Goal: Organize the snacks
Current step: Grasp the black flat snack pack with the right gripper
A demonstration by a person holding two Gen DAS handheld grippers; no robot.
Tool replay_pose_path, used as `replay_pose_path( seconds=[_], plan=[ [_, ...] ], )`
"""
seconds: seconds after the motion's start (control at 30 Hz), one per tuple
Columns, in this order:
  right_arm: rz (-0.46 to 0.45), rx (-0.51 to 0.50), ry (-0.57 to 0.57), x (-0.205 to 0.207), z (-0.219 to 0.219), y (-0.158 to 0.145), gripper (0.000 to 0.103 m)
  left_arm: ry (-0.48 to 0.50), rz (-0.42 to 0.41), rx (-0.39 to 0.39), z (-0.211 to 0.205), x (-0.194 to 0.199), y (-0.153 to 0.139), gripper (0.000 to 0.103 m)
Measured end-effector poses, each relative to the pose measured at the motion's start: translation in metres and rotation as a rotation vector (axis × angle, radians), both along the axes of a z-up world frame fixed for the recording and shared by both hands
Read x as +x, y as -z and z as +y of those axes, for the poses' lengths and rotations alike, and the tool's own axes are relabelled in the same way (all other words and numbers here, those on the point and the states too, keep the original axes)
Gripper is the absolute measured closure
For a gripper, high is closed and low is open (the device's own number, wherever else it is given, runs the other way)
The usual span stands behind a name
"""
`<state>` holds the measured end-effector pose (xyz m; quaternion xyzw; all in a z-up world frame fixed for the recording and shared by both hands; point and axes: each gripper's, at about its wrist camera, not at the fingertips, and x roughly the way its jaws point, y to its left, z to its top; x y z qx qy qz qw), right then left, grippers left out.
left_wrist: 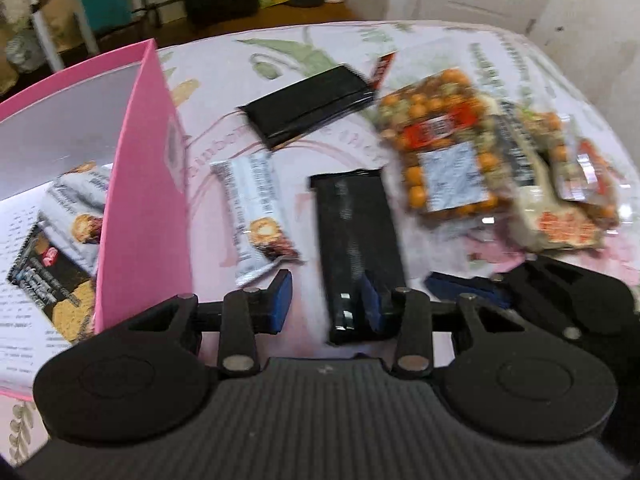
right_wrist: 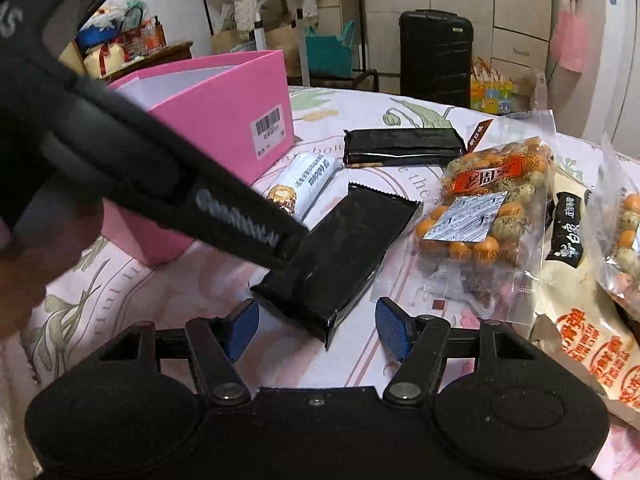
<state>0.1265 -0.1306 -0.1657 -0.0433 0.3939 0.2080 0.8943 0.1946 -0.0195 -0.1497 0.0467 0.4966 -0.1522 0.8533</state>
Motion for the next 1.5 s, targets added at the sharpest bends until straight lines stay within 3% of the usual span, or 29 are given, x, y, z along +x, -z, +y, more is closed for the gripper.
replay_pose_path(
  seconds=[0.1,0.17,0.3,0.53,0.63,0.73,0.8,0.9,1.2,1.5],
  plan=[
    [-0.006,0.0,-0.02,0.002,0.003,0.002,0.029,0.0,0.012,-0.012,-0.001,0.001,0.005,0.066],
    [-0.011,0.003,-0.027,0.002,0.005,0.003,0.029,-0.003,0.04,-0.063,0.001,0.003,0.007,0.066],
    [-0.006,-0.007,-0.036,0.001,0.01,0.003,0.028,-0.002,0.182,-0.227,0.011,0.007,0.014,0.066],
    [0.038,-0.032,-0.04,-0.007,0.007,-0.002,0.028,0.003,0.278,-0.324,0.018,-0.004,0.014,0.066],
    [0.038,-0.054,-0.046,-0.005,0.008,0.001,0.027,0.005,0.266,-0.298,0.013,-0.007,0.014,0.066],
    [-0.006,-0.11,-0.04,-0.002,0.015,0.007,0.027,-0.027,0.229,-0.223,0.01,-0.005,0.017,0.061],
    [-0.029,-0.115,-0.026,0.001,0.018,0.009,0.028,-0.032,0.231,-0.233,0.011,-0.004,0.019,0.059],
    [-0.023,-0.112,-0.011,0.001,0.019,0.005,0.045,-0.041,0.198,-0.242,0.011,-0.002,0.019,0.06],
    [0.046,-0.106,-0.002,-0.002,0.022,-0.01,0.047,-0.029,0.24,-0.271,0.013,-0.006,0.015,0.06],
    [0.097,-0.005,-0.013,-0.009,0.011,-0.048,0.047,-0.019,0.231,-0.249,0.017,-0.029,-0.023,0.059]
  ],
)
